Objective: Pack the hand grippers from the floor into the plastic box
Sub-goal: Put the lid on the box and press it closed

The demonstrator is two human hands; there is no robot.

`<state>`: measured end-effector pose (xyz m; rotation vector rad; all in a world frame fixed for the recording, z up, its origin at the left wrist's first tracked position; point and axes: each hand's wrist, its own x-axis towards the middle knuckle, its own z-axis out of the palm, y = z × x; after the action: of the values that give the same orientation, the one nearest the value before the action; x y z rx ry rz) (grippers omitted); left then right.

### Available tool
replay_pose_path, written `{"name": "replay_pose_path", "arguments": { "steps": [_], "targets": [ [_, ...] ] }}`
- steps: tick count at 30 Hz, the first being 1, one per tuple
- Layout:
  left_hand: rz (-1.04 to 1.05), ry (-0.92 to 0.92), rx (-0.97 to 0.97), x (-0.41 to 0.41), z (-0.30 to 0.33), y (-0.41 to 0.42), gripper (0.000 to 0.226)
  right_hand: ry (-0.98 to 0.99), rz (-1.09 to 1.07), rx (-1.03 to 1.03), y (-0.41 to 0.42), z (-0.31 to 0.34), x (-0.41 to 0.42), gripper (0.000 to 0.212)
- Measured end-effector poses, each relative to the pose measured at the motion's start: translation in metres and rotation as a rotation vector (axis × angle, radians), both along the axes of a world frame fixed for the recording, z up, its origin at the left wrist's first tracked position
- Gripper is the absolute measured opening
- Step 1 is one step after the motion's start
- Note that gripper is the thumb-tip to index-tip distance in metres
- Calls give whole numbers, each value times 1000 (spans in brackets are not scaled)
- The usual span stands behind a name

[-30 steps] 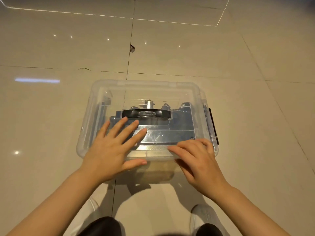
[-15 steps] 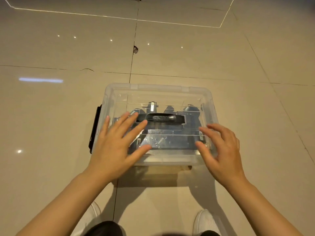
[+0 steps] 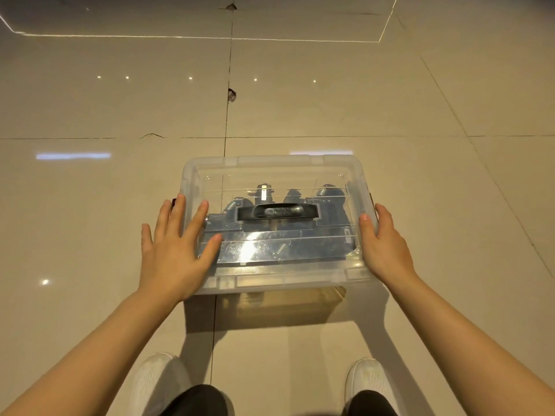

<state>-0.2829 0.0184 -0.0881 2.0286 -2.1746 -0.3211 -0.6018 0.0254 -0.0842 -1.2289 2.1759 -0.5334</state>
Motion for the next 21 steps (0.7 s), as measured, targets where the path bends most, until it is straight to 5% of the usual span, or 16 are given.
{"name": "replay_pose_path", "arguments": {
  "steps": [3, 8, 12, 21],
  "targets": [
    [-251, -121, -55, -14, 12, 2, 64, -89, -170, 94, 1, 3, 0, 71],
    [-317, -57, 11, -92, 4, 20, 66, 24, -241, 20, 7, 6, 4, 74],
    [-354, -139, -80, -93, -9, 15, 66, 164, -199, -126, 12, 3, 4, 65],
    [-339, -155, -68, -97, -8, 15, 65, 65, -129, -381, 19, -6, -3, 43]
  ]
}}
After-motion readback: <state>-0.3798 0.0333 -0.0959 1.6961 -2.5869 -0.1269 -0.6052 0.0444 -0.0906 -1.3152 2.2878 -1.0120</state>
